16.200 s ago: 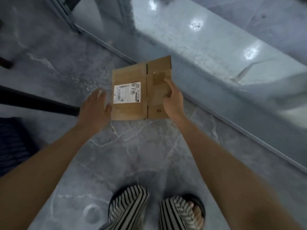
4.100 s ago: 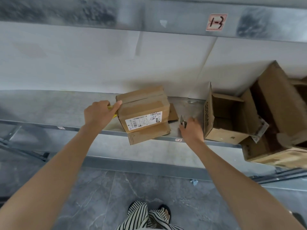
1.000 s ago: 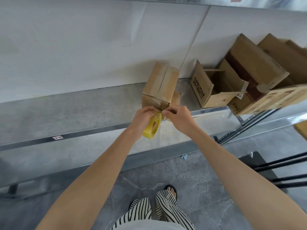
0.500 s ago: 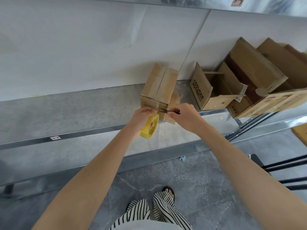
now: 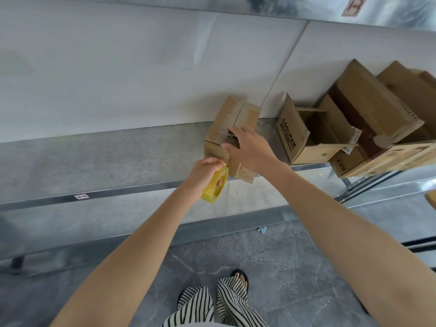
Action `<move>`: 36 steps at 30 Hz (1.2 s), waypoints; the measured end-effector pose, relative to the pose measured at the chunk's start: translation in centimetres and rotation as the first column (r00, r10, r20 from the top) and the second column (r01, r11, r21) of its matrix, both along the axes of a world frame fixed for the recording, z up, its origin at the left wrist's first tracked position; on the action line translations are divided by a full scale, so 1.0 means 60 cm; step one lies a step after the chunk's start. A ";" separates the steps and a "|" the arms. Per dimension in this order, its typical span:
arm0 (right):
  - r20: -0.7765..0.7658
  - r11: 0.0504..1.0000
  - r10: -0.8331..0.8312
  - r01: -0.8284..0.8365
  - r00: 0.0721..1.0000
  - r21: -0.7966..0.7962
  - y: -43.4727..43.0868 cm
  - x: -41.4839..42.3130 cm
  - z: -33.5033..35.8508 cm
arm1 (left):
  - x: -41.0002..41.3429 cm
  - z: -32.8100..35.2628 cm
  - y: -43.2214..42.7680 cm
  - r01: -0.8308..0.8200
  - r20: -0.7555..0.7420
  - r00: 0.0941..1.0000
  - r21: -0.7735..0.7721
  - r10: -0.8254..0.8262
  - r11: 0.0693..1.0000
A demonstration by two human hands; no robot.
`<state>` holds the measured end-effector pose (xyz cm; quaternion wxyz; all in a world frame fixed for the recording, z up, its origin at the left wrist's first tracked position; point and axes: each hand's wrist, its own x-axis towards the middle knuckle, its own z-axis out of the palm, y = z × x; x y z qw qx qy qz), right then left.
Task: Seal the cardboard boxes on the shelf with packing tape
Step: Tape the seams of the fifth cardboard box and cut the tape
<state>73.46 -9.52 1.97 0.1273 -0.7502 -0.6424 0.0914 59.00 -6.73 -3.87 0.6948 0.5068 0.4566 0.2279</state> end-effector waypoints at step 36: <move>-0.419 0.832 -0.526 0.549 0.740 -0.076 -0.041 0.162 -0.120 | 0.009 0.040 -0.010 0.065 -0.101 0.994 0.180 -0.048 0.981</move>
